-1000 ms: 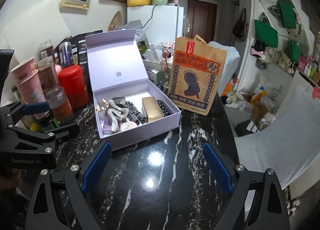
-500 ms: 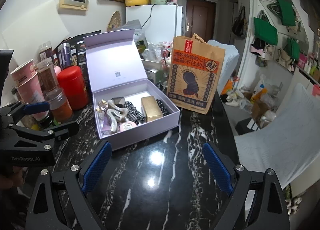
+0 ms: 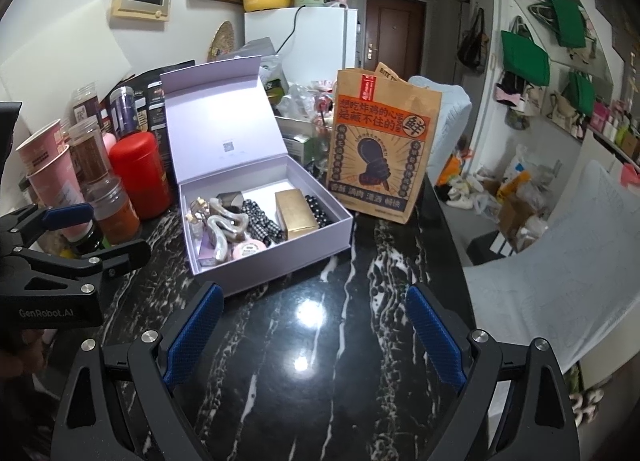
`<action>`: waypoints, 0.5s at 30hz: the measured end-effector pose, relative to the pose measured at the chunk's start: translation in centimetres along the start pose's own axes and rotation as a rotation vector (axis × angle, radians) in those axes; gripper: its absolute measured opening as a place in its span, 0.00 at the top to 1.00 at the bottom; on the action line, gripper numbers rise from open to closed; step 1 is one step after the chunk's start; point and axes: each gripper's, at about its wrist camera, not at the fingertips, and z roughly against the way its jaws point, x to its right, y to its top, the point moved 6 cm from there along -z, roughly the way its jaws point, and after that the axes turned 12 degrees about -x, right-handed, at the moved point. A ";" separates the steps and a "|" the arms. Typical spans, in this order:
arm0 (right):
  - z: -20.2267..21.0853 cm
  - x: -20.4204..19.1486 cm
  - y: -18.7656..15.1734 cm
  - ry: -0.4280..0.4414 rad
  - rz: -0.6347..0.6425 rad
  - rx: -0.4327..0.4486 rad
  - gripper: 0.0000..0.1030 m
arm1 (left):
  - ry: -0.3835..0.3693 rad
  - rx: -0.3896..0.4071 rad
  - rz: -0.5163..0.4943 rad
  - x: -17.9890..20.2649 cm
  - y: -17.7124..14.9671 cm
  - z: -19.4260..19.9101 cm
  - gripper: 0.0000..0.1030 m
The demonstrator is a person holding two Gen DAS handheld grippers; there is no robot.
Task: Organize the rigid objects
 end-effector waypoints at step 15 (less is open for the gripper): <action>0.1 0.2 -0.2 -0.005 -0.002 -0.004 0.09 | 0.006 -0.006 0.000 -0.1 -0.2 -0.1 0.00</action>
